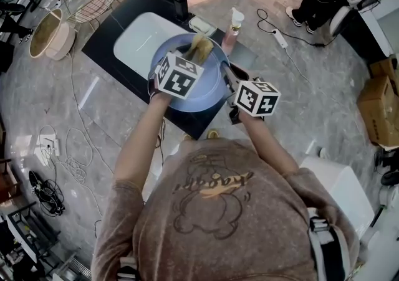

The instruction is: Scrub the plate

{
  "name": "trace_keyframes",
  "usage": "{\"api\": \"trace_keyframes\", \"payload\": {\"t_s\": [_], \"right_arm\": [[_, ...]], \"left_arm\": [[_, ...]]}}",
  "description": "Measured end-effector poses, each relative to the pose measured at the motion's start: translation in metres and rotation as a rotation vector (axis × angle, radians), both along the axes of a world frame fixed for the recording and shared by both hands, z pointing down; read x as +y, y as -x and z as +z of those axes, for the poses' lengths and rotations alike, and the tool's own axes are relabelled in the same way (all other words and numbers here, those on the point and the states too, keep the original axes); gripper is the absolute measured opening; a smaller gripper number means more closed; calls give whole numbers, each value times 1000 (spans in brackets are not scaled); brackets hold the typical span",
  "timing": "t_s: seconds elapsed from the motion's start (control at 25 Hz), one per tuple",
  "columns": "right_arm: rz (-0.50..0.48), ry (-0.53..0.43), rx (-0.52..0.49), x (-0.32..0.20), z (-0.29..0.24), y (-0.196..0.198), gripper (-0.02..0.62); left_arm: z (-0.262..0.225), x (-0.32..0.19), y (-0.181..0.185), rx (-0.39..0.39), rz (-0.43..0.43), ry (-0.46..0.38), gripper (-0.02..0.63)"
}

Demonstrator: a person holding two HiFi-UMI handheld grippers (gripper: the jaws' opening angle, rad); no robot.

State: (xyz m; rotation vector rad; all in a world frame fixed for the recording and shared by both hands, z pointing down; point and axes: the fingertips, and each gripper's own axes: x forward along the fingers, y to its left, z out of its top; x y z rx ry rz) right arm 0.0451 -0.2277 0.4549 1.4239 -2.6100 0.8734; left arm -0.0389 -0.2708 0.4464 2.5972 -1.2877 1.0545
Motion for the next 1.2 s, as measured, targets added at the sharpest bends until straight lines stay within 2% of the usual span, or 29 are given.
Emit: {"api": "trace_keyframes", "payload": {"t_s": [0.48,0.8,1.2], "right_arm": [[16,4,8,-5,0,-8,28],[65,-7,7,-15,-4,-23,30],[134,-26,7,-25,-8,-43,31]], "left_arm": [[6,-19,48,-146,-72,-38,63],[28,-14,68,-263,-43,-21,63],[64,27,58,-215,28,79,63]]}}
